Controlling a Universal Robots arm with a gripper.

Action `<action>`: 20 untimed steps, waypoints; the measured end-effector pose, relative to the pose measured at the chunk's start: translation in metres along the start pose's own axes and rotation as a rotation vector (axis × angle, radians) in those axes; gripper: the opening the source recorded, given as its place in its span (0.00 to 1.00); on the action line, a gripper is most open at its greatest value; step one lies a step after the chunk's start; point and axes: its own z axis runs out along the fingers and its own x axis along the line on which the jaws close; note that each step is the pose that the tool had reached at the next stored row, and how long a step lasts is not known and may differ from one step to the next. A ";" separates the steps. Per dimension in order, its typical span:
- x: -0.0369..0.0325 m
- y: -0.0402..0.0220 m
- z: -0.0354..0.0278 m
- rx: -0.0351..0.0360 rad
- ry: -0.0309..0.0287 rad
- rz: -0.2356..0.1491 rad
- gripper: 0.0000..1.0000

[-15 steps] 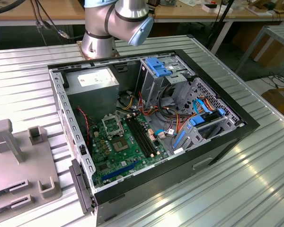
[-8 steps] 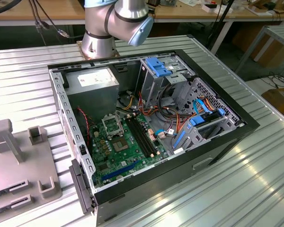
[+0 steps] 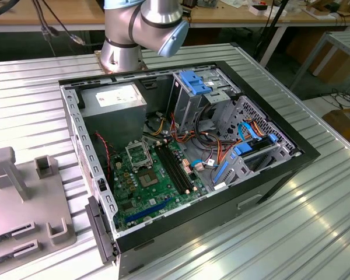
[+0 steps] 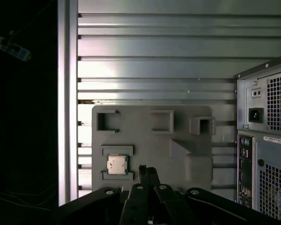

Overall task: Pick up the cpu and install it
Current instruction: 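Reach for the cpu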

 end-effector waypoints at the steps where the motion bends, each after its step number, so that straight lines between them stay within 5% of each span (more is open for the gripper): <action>1: 0.0011 -0.0002 0.0002 0.0000 0.0002 0.000 0.11; 20: 0.0310 -0.0020 0.0045 0.0001 0.0071 0.000 0.11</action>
